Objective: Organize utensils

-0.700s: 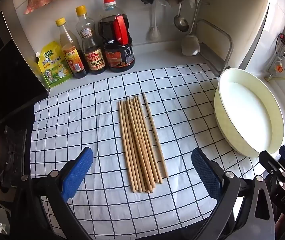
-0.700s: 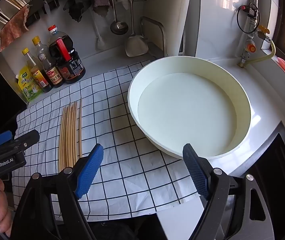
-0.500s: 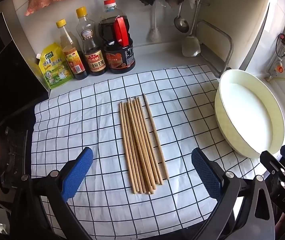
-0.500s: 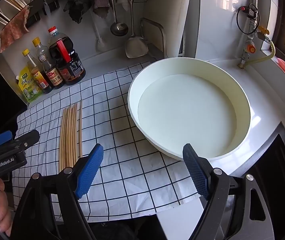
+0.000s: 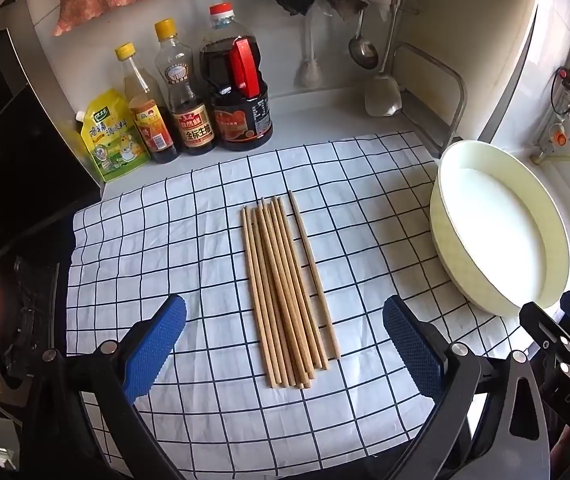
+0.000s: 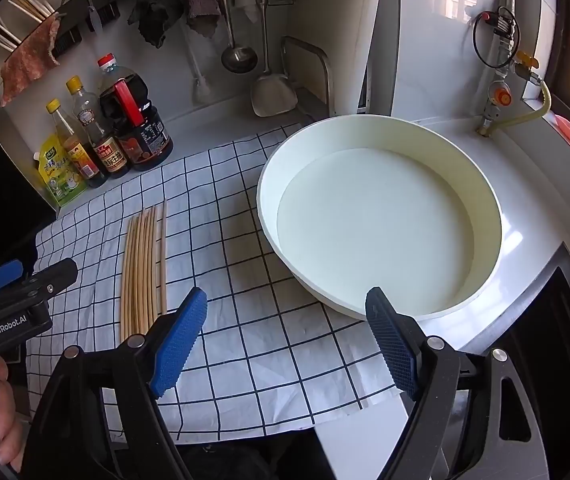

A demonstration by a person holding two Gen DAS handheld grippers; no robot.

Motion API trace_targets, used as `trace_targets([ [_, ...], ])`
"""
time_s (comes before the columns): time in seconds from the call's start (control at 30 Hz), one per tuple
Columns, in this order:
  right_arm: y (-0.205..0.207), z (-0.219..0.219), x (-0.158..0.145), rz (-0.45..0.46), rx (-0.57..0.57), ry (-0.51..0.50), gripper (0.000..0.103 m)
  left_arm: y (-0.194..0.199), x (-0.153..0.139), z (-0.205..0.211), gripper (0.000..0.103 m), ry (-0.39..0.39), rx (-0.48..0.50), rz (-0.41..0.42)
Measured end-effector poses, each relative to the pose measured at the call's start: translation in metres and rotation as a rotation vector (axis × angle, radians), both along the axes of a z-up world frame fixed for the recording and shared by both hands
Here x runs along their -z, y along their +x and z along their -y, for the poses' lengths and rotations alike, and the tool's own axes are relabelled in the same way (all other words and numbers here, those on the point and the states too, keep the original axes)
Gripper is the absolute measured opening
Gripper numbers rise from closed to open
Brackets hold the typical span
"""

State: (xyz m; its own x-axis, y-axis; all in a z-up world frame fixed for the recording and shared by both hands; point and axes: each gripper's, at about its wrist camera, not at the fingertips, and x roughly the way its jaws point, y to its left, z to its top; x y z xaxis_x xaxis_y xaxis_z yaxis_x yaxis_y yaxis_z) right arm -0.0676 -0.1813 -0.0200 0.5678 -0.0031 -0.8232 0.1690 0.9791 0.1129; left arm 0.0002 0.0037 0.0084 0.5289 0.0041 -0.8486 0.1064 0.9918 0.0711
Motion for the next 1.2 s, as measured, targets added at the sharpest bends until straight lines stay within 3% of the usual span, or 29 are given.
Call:
trace_targets([
  [1.2,-0.0012,-0.0047,-0.0010,0.004,-0.012,-0.005,0.078,-0.0051,-0.0011,-0.0017,0.097,0.004,-0.010,0.013],
])
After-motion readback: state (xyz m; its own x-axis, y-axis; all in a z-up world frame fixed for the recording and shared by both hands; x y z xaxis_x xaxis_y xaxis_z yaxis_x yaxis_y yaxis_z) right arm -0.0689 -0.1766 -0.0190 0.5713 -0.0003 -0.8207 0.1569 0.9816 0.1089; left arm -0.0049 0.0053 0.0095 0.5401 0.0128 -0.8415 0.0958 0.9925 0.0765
